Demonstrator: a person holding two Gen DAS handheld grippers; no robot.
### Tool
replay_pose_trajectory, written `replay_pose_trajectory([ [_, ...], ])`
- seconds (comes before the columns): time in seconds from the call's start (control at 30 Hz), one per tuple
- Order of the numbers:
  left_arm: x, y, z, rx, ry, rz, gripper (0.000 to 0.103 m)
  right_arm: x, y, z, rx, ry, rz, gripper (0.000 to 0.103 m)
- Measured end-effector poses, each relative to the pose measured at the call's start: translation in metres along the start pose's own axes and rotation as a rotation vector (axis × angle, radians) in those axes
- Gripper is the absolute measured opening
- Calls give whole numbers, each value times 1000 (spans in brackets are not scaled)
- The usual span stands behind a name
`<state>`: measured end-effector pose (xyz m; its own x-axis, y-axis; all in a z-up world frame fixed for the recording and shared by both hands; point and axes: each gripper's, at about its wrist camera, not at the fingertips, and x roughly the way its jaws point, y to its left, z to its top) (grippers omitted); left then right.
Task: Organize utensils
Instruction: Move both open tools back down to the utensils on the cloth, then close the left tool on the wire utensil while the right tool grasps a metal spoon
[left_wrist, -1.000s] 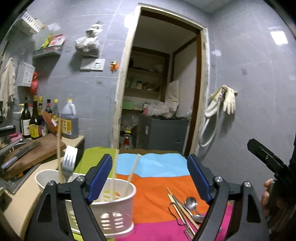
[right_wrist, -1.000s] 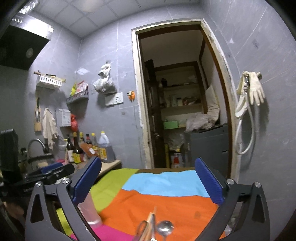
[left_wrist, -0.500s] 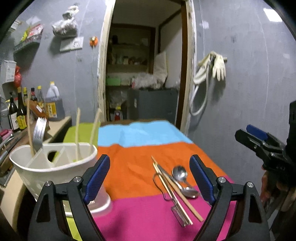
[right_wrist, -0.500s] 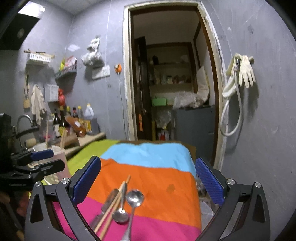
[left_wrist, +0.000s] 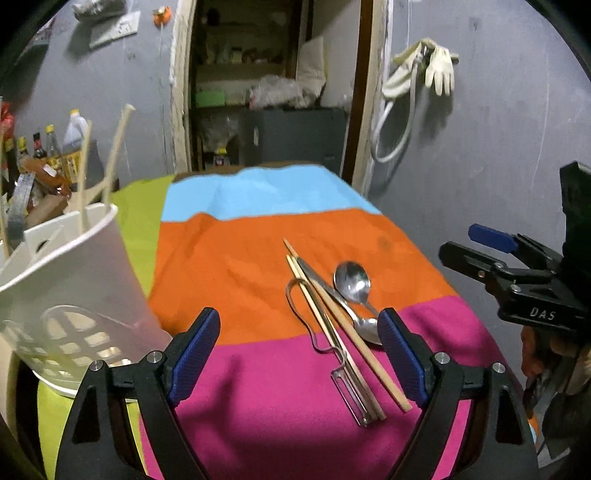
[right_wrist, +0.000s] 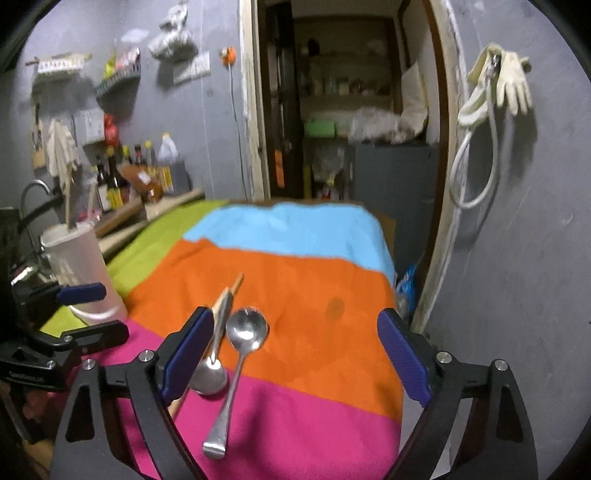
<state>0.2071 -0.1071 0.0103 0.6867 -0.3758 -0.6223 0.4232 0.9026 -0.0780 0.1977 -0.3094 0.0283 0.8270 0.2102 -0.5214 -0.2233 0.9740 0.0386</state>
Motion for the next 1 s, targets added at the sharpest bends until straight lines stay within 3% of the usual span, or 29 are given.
replay_pose_trajectory([
  [0.17,20,-2,2,12,82,-11,69,17,2,-3,-30,85,-4,85],
  [0.4,49,11,4,-70,213,-75,44,36,3,-7,-66,162,26,64],
  [0.5,60,17,5,-107,263,-100,42,45,5,-9,-81,195,41,62],
  [0.67,68,20,8,-136,299,-127,40,55,6,-13,-85,231,57,62],
  [1.0,67,29,11,-196,317,-148,16,71,14,-13,-124,278,95,57],
])
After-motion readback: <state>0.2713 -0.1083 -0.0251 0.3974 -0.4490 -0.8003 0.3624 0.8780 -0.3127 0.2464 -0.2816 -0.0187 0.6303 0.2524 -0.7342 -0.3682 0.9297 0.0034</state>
